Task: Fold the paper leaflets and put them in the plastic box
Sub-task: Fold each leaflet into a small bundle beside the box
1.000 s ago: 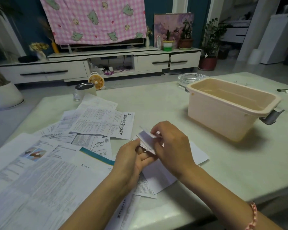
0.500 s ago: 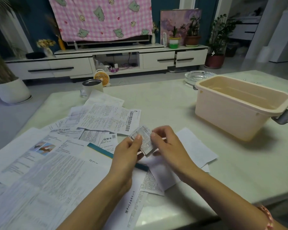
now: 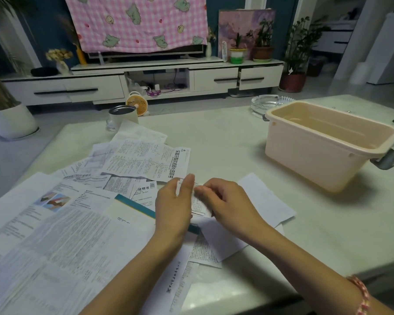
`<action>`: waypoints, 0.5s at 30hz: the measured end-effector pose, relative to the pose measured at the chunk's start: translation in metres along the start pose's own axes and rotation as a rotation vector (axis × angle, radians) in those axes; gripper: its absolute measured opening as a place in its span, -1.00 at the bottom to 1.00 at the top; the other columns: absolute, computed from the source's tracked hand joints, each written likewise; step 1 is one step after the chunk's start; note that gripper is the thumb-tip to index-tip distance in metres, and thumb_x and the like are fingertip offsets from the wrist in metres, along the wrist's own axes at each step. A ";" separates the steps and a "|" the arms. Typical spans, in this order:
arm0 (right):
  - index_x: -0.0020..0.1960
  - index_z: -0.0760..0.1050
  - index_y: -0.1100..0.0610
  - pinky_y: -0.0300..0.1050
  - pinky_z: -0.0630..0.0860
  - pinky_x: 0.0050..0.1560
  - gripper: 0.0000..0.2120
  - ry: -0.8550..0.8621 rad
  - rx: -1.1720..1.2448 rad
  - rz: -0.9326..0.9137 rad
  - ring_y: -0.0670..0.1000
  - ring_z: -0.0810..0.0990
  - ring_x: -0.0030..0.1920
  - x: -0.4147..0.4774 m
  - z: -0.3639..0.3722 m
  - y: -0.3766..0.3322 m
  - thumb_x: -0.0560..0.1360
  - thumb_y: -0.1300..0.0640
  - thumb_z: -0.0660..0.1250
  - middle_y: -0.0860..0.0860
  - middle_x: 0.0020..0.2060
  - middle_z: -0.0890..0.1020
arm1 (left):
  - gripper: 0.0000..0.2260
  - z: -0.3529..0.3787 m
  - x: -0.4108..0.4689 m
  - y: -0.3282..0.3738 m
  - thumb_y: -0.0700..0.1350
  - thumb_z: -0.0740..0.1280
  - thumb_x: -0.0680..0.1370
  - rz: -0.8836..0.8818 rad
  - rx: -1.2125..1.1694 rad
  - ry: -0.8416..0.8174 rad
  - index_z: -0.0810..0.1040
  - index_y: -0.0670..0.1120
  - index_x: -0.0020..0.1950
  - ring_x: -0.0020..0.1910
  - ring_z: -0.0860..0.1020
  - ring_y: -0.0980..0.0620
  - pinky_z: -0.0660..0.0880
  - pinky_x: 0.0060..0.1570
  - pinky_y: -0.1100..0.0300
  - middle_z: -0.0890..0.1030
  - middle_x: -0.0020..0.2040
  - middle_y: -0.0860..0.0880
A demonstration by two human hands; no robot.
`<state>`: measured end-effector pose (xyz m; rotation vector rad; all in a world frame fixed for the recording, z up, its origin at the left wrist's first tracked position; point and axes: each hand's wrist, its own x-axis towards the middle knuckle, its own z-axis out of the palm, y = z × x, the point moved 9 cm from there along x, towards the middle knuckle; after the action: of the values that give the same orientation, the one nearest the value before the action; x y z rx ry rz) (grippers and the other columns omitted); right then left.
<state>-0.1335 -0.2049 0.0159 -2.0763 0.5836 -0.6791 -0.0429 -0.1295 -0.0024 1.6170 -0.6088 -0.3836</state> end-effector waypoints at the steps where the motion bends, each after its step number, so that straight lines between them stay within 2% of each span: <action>1: -0.34 0.44 0.03 -0.28 0.32 -0.39 -0.72 0.014 0.093 0.056 -0.15 0.38 -0.50 0.000 -0.002 0.005 0.54 0.04 0.29 -0.11 -0.57 0.44 | -0.76 0.000 0.001 0.000 0.00 0.21 0.59 0.003 0.009 0.031 0.54 -0.12 -0.15 0.02 0.58 -0.14 0.50 0.09 -0.07 0.63 -0.05 -0.14; 2: -0.32 0.47 0.08 -0.28 0.33 -0.42 -0.75 0.015 0.181 0.104 -0.14 0.38 -0.54 0.000 -0.003 0.009 0.52 0.06 0.32 -0.11 -0.59 0.44 | -0.76 0.000 0.002 0.002 -0.01 0.20 0.59 0.017 0.011 0.061 0.53 -0.12 -0.15 0.00 0.58 -0.14 0.49 0.09 -0.05 0.62 -0.07 -0.13; 3: -0.30 0.48 0.11 -0.28 0.33 -0.45 -0.77 0.009 0.246 0.138 -0.14 0.38 -0.57 -0.001 -0.004 0.012 0.52 0.09 0.33 -0.11 -0.61 0.43 | -0.75 0.000 0.002 0.005 -0.02 0.20 0.60 0.043 0.015 0.079 0.51 -0.13 -0.19 -0.06 0.57 -0.12 0.50 0.04 0.05 0.61 -0.13 -0.11; 5: -0.29 0.47 0.14 -0.29 0.32 -0.47 -0.79 0.019 0.285 0.150 -0.13 0.37 -0.59 0.000 -0.009 0.014 0.51 0.14 0.34 -0.11 -0.63 0.43 | -0.69 0.002 0.000 0.015 -0.02 0.20 0.59 0.115 0.057 0.091 0.46 -0.15 -0.28 -0.25 0.51 -0.01 0.41 -0.22 0.35 0.54 -0.30 -0.04; 7: -0.30 0.47 0.13 -0.28 0.33 -0.47 -0.79 0.046 0.282 0.137 -0.14 0.38 -0.59 0.002 -0.015 0.015 0.51 0.16 0.34 -0.10 -0.63 0.44 | -0.58 0.006 -0.002 0.022 0.06 0.18 0.57 0.191 0.115 0.071 0.43 -0.25 -0.31 -0.38 0.39 0.02 0.32 -0.36 0.33 0.47 -0.40 -0.07; 10: -0.30 0.47 0.12 -0.28 0.34 -0.48 -0.79 0.047 0.262 0.132 -0.13 0.39 -0.58 0.005 -0.021 0.017 0.51 0.16 0.34 -0.10 -0.62 0.44 | -0.47 0.012 0.003 0.024 0.14 0.16 0.53 0.212 0.146 0.020 0.44 -0.33 -0.31 -0.42 0.41 -0.08 0.43 -0.36 0.09 0.47 -0.44 -0.18; 11: -0.30 0.48 0.12 -0.28 0.34 -0.49 -0.79 0.047 0.265 0.138 -0.13 0.39 -0.58 0.007 -0.023 0.019 0.51 0.18 0.34 -0.10 -0.62 0.44 | -0.51 0.015 0.007 0.023 0.10 0.18 0.55 0.173 0.129 -0.009 0.45 -0.31 -0.33 -0.46 0.43 -0.03 0.45 -0.42 0.12 0.47 -0.46 -0.15; 12: -0.30 0.48 0.13 -0.29 0.33 -0.50 -0.79 0.052 0.271 0.148 -0.13 0.38 -0.59 0.008 -0.025 0.021 0.51 0.19 0.33 -0.10 -0.63 0.44 | -0.56 0.019 0.011 0.020 0.04 0.20 0.57 0.127 0.110 -0.045 0.47 -0.26 -0.35 -0.51 0.44 0.05 0.43 -0.51 0.24 0.47 -0.49 -0.08; 13: -0.30 0.48 0.13 -0.29 0.32 -0.51 -0.79 0.064 0.274 0.156 -0.14 0.37 -0.60 0.010 -0.029 0.023 0.52 0.20 0.33 -0.11 -0.63 0.44 | -0.62 0.023 0.013 0.019 0.00 0.21 0.59 0.080 0.096 -0.084 0.50 -0.19 -0.35 -0.57 0.43 0.14 0.36 -0.57 0.34 0.47 -0.52 -0.01; 15: -0.31 0.47 0.14 -0.30 0.31 -0.52 -0.78 0.100 0.271 0.164 -0.15 0.35 -0.61 0.014 -0.040 0.027 0.52 0.22 0.32 -0.11 -0.64 0.43 | -0.71 0.028 0.015 0.018 -0.04 0.22 0.59 0.021 0.069 -0.156 0.54 -0.11 -0.28 -0.66 0.37 0.18 0.26 -0.63 0.40 0.50 -0.53 0.02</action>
<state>-0.1534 -0.2505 0.0163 -1.7314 0.6712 -0.7270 -0.0504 -0.1619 0.0129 1.6555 -0.7635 -0.4812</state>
